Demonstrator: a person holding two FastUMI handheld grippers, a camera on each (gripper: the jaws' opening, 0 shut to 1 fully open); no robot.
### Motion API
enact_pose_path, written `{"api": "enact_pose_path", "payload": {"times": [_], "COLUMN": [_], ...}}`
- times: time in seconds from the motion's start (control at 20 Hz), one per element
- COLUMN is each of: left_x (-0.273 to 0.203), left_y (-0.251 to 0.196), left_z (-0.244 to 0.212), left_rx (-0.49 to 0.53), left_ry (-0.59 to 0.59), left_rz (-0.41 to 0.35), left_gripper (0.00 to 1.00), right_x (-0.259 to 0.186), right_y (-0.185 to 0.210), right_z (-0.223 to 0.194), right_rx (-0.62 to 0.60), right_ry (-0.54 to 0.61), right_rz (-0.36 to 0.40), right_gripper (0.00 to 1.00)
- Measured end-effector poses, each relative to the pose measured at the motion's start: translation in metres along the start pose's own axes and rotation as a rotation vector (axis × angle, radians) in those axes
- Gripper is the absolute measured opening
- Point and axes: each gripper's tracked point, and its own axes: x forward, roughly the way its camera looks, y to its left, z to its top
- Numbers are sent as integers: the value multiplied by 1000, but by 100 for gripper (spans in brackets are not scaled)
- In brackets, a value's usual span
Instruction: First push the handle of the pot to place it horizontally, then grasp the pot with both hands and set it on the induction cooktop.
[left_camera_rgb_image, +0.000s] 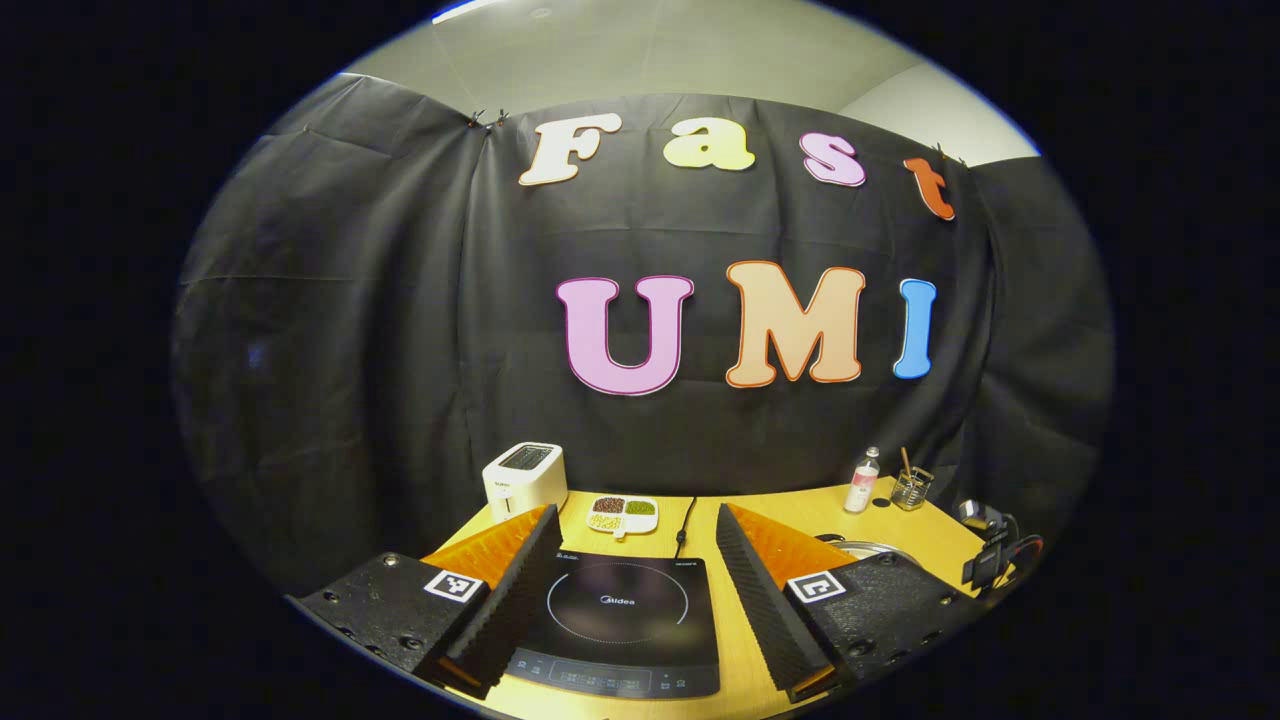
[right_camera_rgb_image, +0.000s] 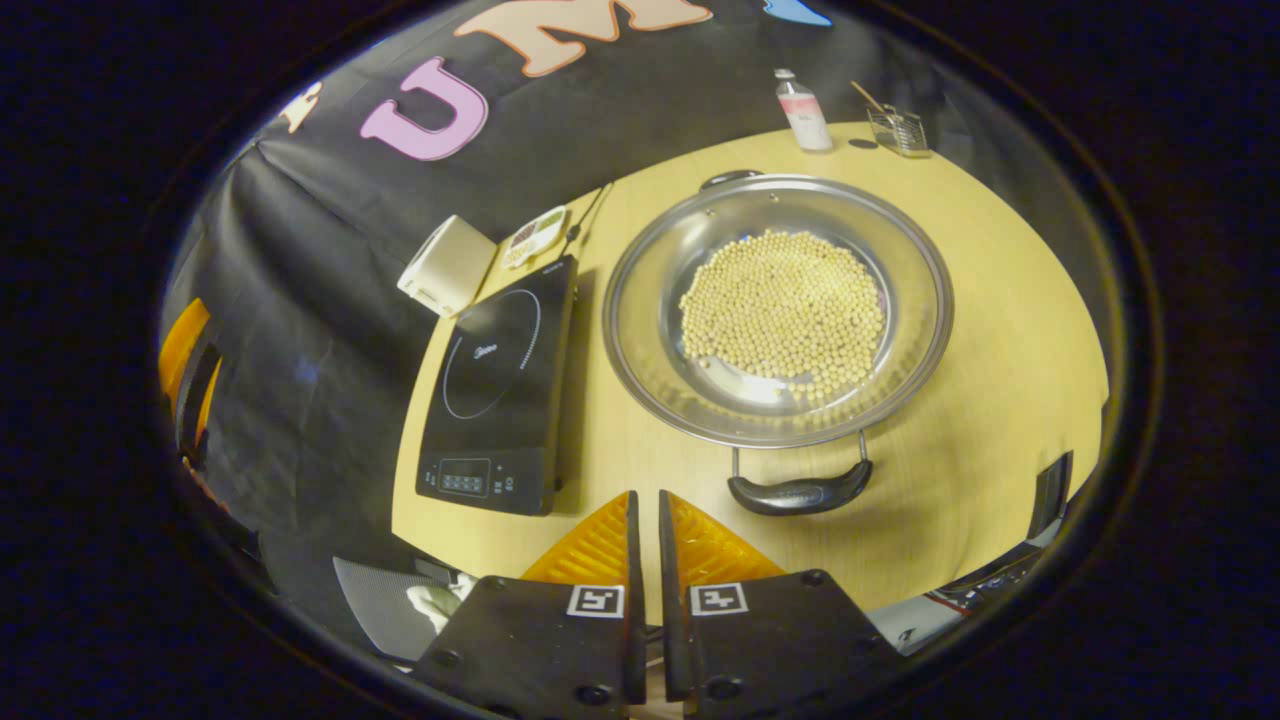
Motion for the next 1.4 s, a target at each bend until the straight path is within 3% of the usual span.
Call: {"api": "enact_pose_path", "payload": {"times": [0.3, 0.35, 0.4, 0.45, 0.55, 0.6, 0.75, 0.8, 0.85, 0.9, 1.2, 1.25, 1.35, 1.4], "left_x": [7, 8, 9, 10, 12, 13, 17, 18, 20, 22, 29, 30, 33, 34], "left_y": [-15, -17, -19, -20, -23, -25, -30, -32, -33, -35, -48, -50, -53, -56], "left_z": [-2, -1, 0, -1, 0, 0, 1, 1, 1, 2, 2, 3, 3, 3], "left_rx": [-6, -7, -8, -9, -9, -11, -13, -12, -13, -14, -11, -11, -10, -10], "left_ry": [15, 15, 15, 14, 12, 11, 12, 12, 11, 9, 9, 5, 5, 5], "left_rz": [19, 23, 28, 32, 38, 39, 36, 35, 35, 34, 21, 21, 23, 24], "left_gripper": [91, 95, 95, 91, 91, 91, 91, 95, 91, 95, 95, 99, 95, 99], "right_x": [23, 24, 24, 23, 23, 21, 20, 20, 17, 15, 9, 8, 6, 5], "right_y": [-19, -22, -24, -26, -30, -33, -43, -47, -52, -58, -95, -102, -114, -121], "right_z": [-6, -5, -5, -4, -3, -3, 1, 0, 0, 1, 13, 16, 22, 26], "right_rx": [2, -2, 1, 6, 8, 7, 0, -2, -5, -10, -13, -11, 1, 7], "right_ry": [75, 83, 86, 89, 92, 92, 101, 103, 103, 103, 95, 90, 84, 81], "right_rz": [-18, -20, -18, -11, -8, -8, -14, -20, -30, -42, -110, -120, -135, -141], "right_gripper": [10, 10, 0, 0, 0, 7, 7, 7, 7, 7, 7, 7, 7, 7]}}
